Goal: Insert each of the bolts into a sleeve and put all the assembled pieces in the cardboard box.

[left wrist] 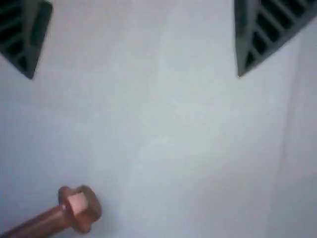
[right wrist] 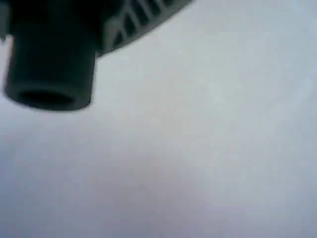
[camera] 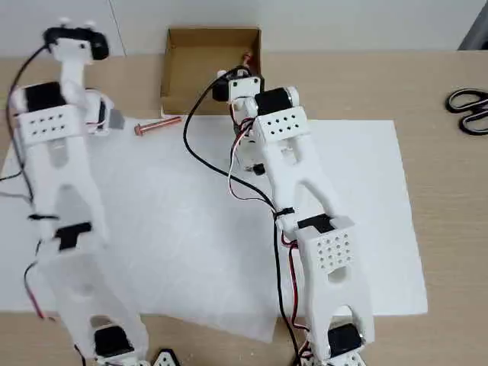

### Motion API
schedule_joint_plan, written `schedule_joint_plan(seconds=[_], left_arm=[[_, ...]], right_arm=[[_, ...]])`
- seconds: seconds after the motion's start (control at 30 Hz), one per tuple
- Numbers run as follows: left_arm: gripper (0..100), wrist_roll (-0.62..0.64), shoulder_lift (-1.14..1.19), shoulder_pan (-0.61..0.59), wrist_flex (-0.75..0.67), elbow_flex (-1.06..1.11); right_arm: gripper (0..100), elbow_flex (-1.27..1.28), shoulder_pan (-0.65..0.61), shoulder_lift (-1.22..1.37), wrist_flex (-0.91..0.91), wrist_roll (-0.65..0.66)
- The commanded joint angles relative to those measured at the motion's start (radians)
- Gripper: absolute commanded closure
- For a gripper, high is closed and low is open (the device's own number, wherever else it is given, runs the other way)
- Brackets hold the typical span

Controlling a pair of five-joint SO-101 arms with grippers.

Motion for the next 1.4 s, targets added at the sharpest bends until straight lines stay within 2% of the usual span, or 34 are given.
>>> schedule_joint_plan(seconds=[0.0,0.3,0.5,0.7,1.03,1.23,1.37], left_arm=[[75,-0.034,0.133,0.043,-0.021,-0.243],[75,-0.048,0.483,0.092,-0.106,-0.608],[75,-0.048,0.635,0.092,-0.173,-0.668],[75,-0.046,0.675,0.092,-0.172,-0.673],[75,-0.048,0.674,0.094,0.025,-0.685],[75,-0.048,0.677,0.106,0.259,-0.886],[75,-0.038,0.652,0.106,0.255,-0.891]], right_arm=[[97.4,0.009,0.012,-0.091,0.008,0.017],[97.4,0.015,0.013,-0.09,0.008,0.017],[97.4,0.017,0.012,-0.085,0.008,0.017],[97.4,0.017,0.008,-0.085,0.008,0.017],[97.4,0.017,0.012,-0.085,0.007,0.017],[97.4,0.017,0.012,-0.085,0.007,0.017],[97.4,0.017,0.012,-0.085,0.007,0.017]])
